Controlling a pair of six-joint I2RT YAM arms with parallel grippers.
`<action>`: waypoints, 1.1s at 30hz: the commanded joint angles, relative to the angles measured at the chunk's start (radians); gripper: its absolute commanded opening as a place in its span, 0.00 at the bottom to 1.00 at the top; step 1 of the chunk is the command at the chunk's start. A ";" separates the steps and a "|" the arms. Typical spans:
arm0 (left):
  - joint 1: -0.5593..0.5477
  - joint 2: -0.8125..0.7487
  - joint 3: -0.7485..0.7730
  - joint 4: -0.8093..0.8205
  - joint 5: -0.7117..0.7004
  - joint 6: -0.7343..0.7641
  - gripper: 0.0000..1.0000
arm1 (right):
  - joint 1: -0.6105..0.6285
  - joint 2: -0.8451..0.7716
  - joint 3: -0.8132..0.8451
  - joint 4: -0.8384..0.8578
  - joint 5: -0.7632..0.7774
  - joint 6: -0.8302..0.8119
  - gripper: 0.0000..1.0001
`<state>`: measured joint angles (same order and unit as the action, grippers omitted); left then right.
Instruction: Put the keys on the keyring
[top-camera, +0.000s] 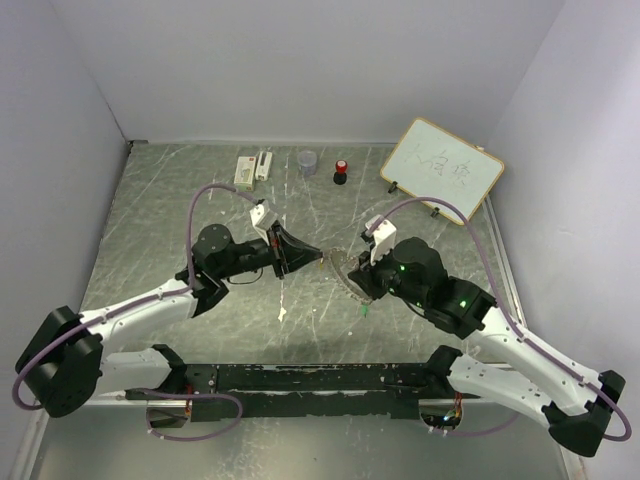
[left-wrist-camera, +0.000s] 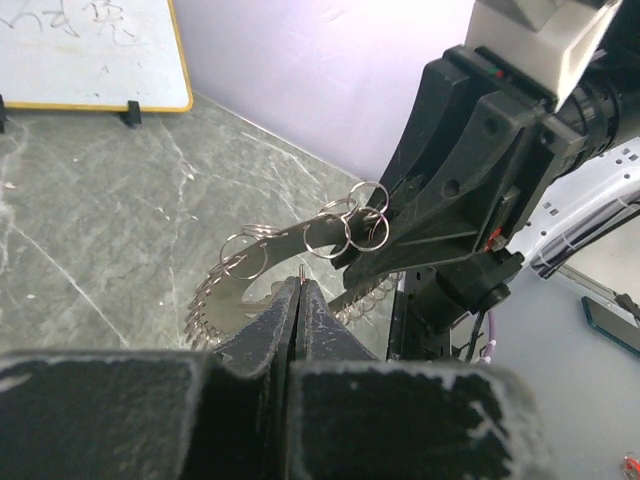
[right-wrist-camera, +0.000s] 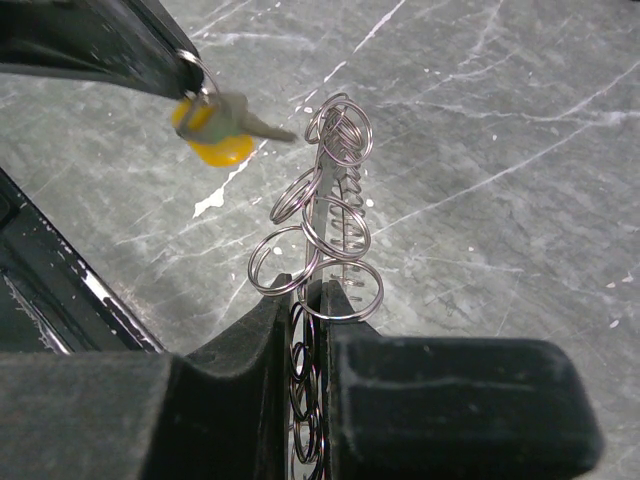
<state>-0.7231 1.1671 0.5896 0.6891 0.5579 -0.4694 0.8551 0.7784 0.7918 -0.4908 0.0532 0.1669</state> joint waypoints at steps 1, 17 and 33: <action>0.005 0.042 0.039 0.087 0.067 -0.043 0.07 | 0.014 0.011 0.058 0.032 0.014 -0.037 0.00; 0.004 0.085 0.172 -0.078 0.071 0.010 0.07 | 0.045 0.051 0.134 -0.040 0.110 -0.115 0.00; 0.009 0.092 0.194 -0.137 0.069 0.034 0.07 | 0.069 0.051 0.140 -0.054 0.149 -0.119 0.00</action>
<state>-0.7212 1.2564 0.7452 0.5541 0.6071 -0.4522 0.9138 0.8387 0.8982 -0.5526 0.1772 0.0616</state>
